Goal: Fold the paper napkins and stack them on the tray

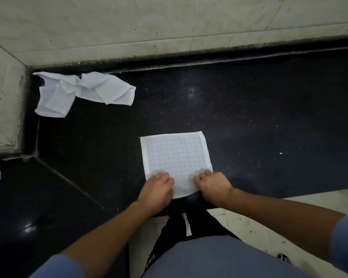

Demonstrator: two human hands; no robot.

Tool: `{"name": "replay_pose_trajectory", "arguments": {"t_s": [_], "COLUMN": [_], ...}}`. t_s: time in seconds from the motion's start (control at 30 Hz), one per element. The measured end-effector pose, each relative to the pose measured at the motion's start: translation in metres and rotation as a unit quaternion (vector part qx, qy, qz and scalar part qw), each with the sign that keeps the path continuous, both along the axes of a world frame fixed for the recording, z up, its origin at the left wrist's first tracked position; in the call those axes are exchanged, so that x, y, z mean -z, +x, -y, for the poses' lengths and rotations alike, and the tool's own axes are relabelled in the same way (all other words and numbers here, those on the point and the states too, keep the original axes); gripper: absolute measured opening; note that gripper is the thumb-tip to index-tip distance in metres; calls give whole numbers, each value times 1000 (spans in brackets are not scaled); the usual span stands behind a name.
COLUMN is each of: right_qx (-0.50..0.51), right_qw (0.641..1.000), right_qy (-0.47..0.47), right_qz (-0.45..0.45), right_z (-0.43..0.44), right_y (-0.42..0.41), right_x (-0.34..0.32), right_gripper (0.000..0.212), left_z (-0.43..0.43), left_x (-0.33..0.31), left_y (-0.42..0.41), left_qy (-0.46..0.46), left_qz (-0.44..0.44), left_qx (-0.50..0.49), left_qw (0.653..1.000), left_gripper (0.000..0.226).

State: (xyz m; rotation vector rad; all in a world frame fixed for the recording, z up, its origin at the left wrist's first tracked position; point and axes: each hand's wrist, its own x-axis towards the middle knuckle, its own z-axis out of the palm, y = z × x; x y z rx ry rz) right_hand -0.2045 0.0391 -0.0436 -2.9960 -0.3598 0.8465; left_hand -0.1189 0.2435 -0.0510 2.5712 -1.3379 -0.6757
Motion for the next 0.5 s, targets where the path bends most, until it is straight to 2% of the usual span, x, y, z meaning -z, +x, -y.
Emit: {"name": "replay_pose_trajectory", "arguments": {"t_s": [0.13,0.23,0.37,0.43,0.5], "right_qx": [48,57,49,96,167], "right_qw": [995,990,997,993,979], "right_qy": [40,60,45,67,108], "right_qz": [77,111,50,-10,-46], "right_z": [13,23,30,37,47], "right_y": [1,-3,-3,1,12], "right_x": [0,0,-1,-4,-12], "right_gripper": [32,24,18,15,21], "left_z": [-6,-5,-11,-19,-23], "left_x": [8,8,-1,-9,-19], "left_y": [-20,-17,-7,2,20], "left_qy": [25,26,22,7,-16], "left_qz": [6,33,-10,-49,-119], "left_qx": [2,-8,-15,-79,-159], "left_qw": [1000,999,1000,996,980], "left_gripper": [34,22,26,16,12]}}
